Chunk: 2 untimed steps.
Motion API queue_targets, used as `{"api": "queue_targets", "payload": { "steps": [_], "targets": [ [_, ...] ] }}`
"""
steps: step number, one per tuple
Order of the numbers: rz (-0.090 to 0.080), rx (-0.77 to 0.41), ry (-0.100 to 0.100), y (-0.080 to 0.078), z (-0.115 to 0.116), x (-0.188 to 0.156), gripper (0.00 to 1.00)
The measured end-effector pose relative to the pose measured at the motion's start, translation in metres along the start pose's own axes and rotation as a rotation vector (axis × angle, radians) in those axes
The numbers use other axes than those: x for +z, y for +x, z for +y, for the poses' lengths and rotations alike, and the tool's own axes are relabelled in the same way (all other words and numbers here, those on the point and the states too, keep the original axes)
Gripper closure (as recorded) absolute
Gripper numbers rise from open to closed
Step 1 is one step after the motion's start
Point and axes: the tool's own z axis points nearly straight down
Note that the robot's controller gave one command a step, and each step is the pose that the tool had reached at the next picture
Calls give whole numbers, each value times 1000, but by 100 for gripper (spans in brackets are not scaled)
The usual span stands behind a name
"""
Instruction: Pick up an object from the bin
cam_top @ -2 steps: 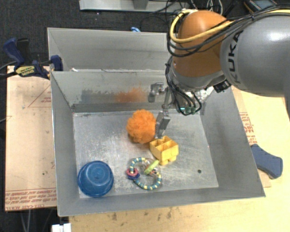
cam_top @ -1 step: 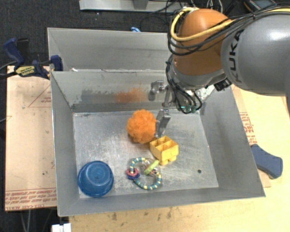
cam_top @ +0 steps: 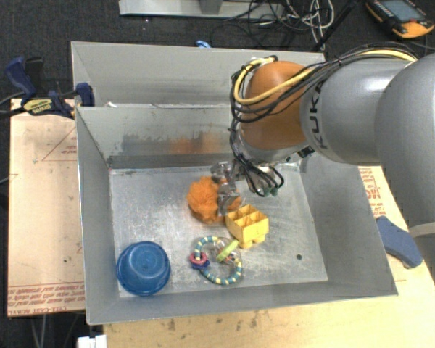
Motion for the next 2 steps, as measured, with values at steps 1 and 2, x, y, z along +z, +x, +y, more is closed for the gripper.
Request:
{"api": "queue_targets", "payload": {
  "steps": [1,2],
  "targets": [
    [0,0,0,0,0,0,100],
    [4,-346,-2,-19,-8,-145,100]
  ]
}}
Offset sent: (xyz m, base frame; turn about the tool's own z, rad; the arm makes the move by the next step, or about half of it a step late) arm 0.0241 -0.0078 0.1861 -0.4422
